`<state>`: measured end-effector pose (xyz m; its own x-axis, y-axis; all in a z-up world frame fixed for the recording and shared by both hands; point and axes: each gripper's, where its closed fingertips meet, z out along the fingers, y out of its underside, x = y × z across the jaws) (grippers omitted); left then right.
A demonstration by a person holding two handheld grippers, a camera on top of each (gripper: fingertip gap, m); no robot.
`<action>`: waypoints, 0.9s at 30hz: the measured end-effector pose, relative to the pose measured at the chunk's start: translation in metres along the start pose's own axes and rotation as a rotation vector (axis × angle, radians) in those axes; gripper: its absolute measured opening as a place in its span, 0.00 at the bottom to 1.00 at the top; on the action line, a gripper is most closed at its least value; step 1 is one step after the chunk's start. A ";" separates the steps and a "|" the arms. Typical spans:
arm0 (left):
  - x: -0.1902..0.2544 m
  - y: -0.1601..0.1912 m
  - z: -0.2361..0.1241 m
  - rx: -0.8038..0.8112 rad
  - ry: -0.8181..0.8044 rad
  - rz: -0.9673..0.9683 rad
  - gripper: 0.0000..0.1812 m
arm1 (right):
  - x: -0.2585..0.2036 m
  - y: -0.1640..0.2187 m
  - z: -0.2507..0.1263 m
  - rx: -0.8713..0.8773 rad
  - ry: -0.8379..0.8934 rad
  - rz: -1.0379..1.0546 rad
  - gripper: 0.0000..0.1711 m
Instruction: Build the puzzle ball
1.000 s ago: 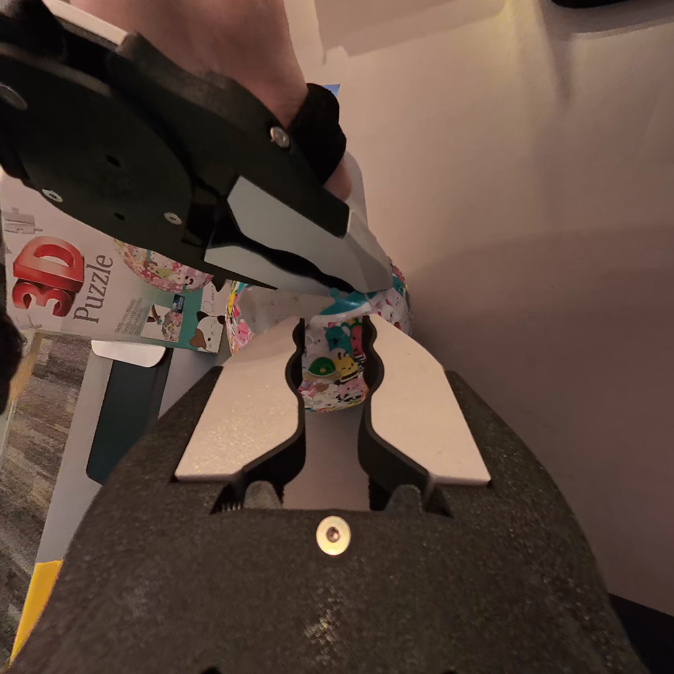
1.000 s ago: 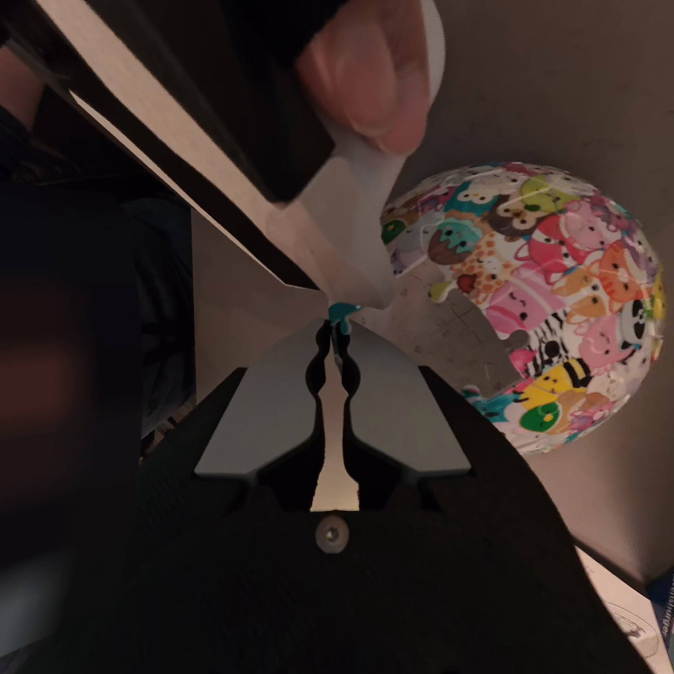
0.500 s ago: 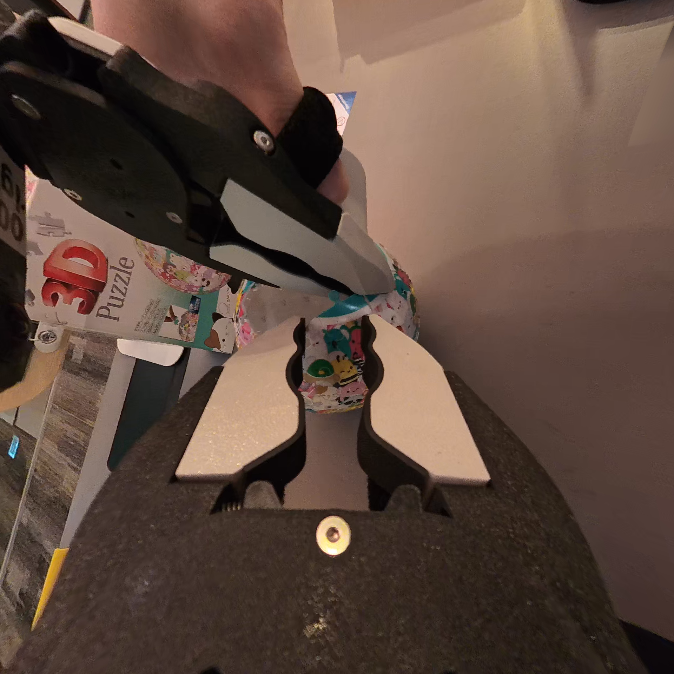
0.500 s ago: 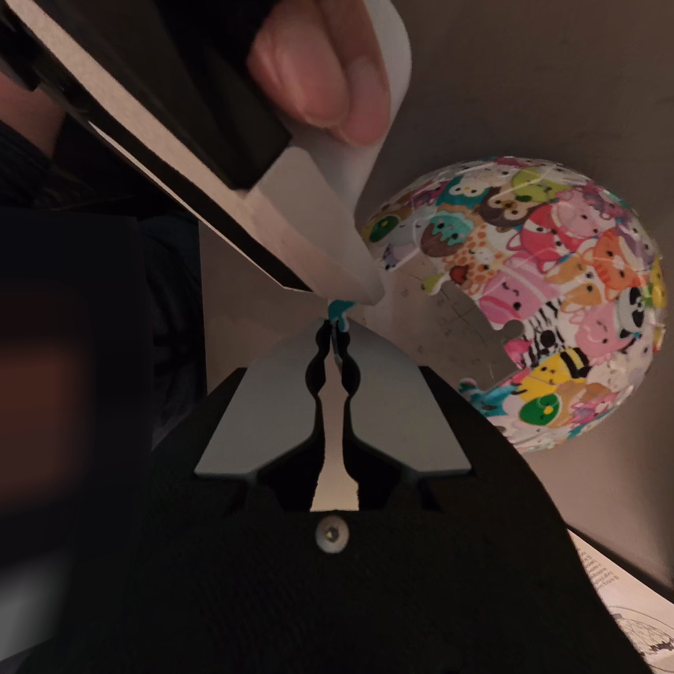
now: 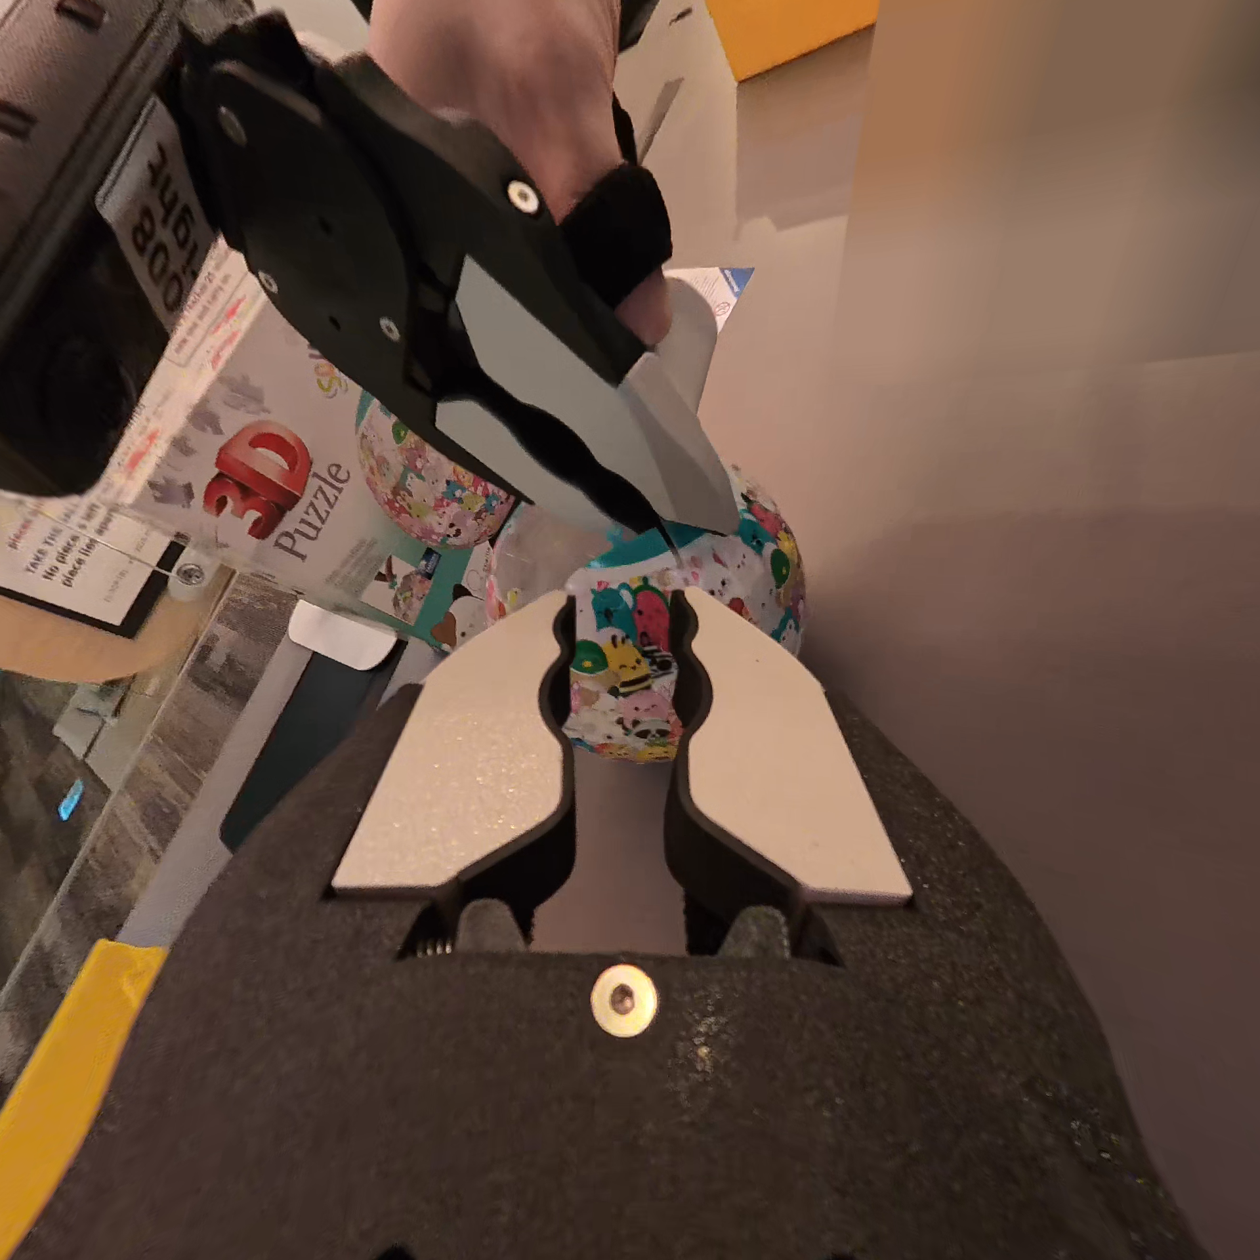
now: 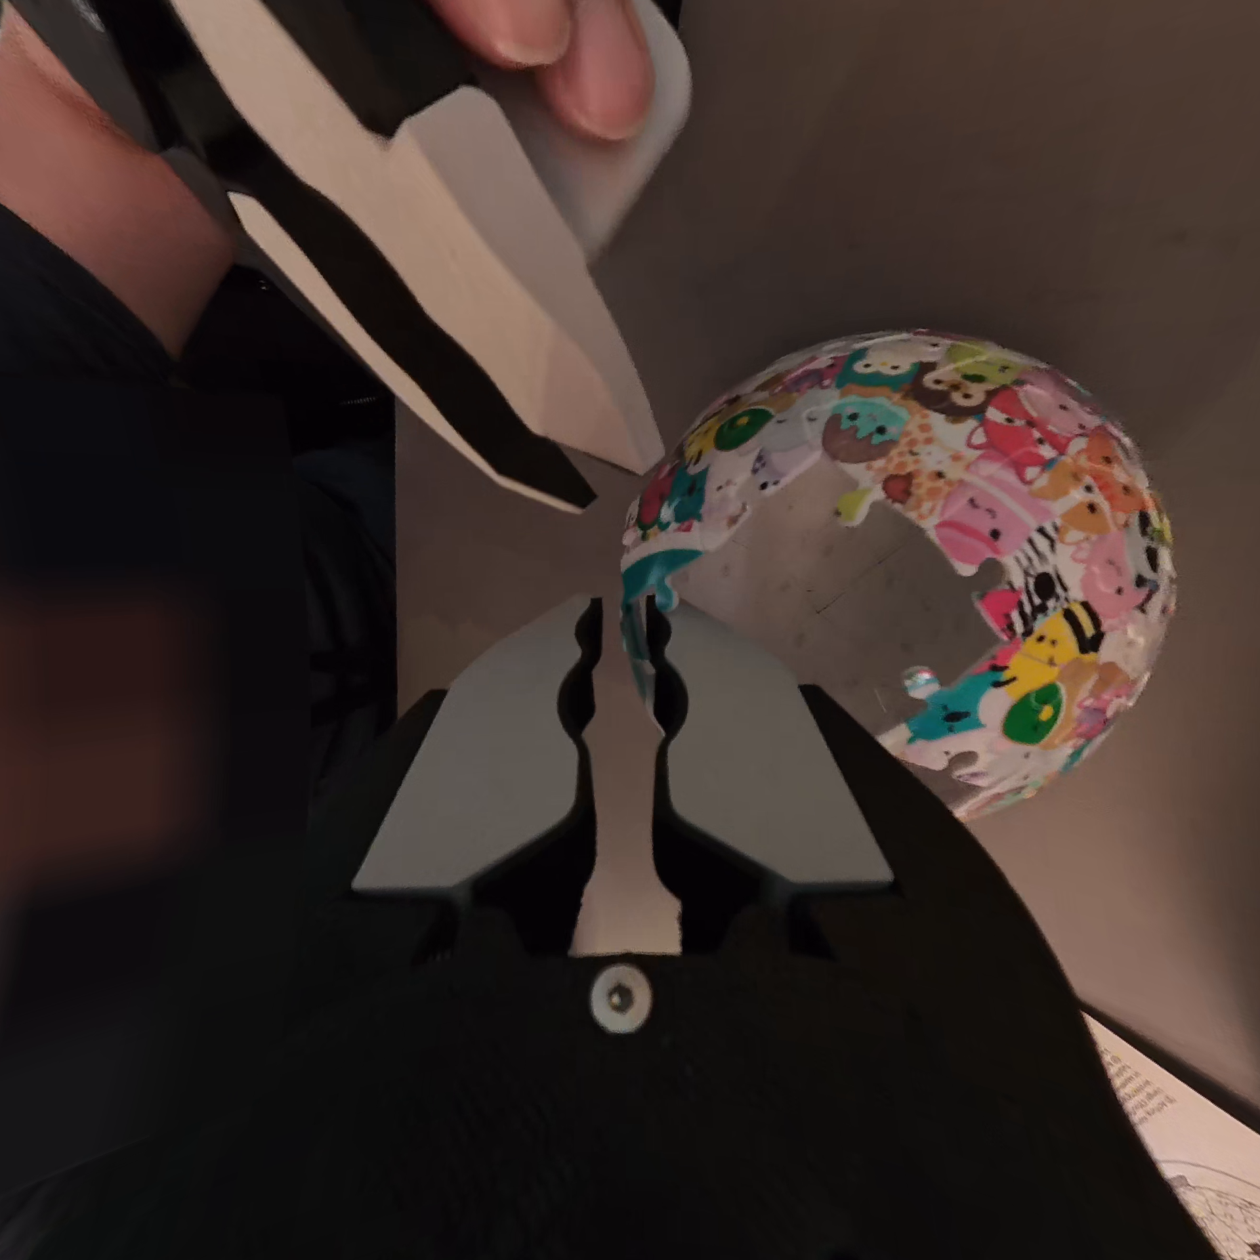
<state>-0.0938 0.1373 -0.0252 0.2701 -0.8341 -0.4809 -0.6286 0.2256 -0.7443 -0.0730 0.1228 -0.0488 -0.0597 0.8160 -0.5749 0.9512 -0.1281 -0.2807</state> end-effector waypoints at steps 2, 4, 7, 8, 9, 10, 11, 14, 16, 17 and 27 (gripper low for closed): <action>0.002 0.003 0.002 0.008 -0.011 -0.008 0.14 | 0.000 0.000 0.000 0.002 -0.007 0.006 0.07; 0.003 0.003 0.003 0.024 -0.030 -0.005 0.13 | 0.000 0.001 0.000 0.005 -0.008 0.010 0.08; 0.006 0.001 0.004 0.041 -0.048 0.008 0.13 | 0.000 0.002 -0.002 0.008 0.002 -0.003 0.10; 0.007 0.000 0.005 0.044 -0.047 0.007 0.13 | 0.000 0.001 -0.002 0.010 0.010 -0.011 0.10; 0.007 -0.001 0.005 0.050 -0.050 0.005 0.13 | 0.000 0.001 -0.003 0.014 0.017 -0.017 0.11; 0.007 -0.001 0.005 0.055 -0.056 0.004 0.13 | 0.001 0.001 -0.004 0.020 0.020 -0.020 0.11; 0.007 -0.001 0.006 0.062 -0.058 0.001 0.13 | 0.000 0.000 -0.006 0.023 0.017 -0.018 0.11; 0.008 0.001 0.007 0.070 -0.063 -0.008 0.12 | 0.003 0.000 -0.009 0.039 0.019 0.002 0.11; 0.009 0.002 0.008 0.072 -0.080 -0.005 0.12 | 0.004 -0.001 -0.009 0.054 0.007 0.021 0.11; 0.011 0.002 0.009 0.076 -0.081 -0.007 0.12 | 0.004 -0.001 -0.009 0.059 -0.002 0.035 0.11; 0.014 0.001 0.013 0.077 -0.151 -0.025 0.16 | 0.006 -0.005 -0.009 0.056 0.033 -0.037 0.09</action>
<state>-0.0809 0.1327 -0.0387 0.3957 -0.7560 -0.5214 -0.5638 0.2482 -0.7877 -0.0757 0.1332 -0.0434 -0.0833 0.8390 -0.5377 0.9303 -0.1280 -0.3438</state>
